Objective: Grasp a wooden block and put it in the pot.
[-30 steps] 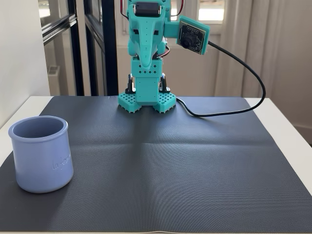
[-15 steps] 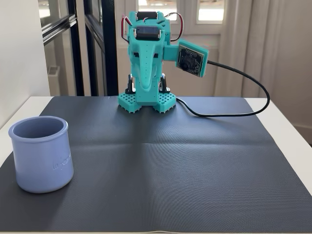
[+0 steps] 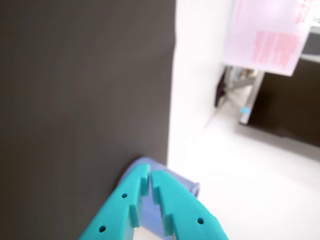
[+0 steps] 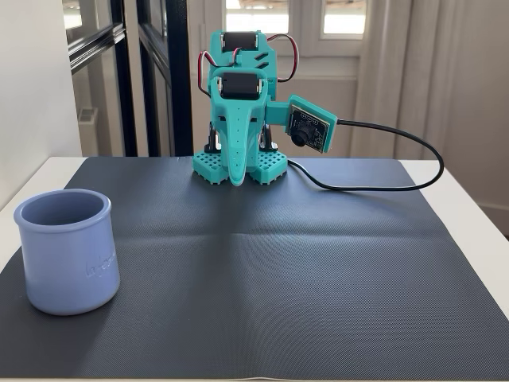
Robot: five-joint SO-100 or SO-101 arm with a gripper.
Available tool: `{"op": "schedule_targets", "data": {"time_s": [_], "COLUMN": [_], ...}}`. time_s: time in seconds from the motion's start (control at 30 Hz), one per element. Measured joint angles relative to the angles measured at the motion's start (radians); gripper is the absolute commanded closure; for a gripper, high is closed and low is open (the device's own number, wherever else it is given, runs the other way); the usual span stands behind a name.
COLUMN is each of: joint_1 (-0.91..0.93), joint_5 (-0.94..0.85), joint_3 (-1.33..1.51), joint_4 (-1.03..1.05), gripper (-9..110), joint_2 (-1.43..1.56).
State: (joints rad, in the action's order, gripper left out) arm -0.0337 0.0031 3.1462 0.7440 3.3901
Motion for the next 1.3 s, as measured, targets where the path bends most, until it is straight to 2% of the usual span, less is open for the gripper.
{"op": "schedule_targets", "data": {"time_s": [0.3,1.3], "joint_1": [0.017,0.020], "joint_5": [0.000,0.000], "joint_3": [0.000,0.000], "joint_4": [0.133,0.138], "gripper": [101,101], "joint_2": [0.000,0.000]}}
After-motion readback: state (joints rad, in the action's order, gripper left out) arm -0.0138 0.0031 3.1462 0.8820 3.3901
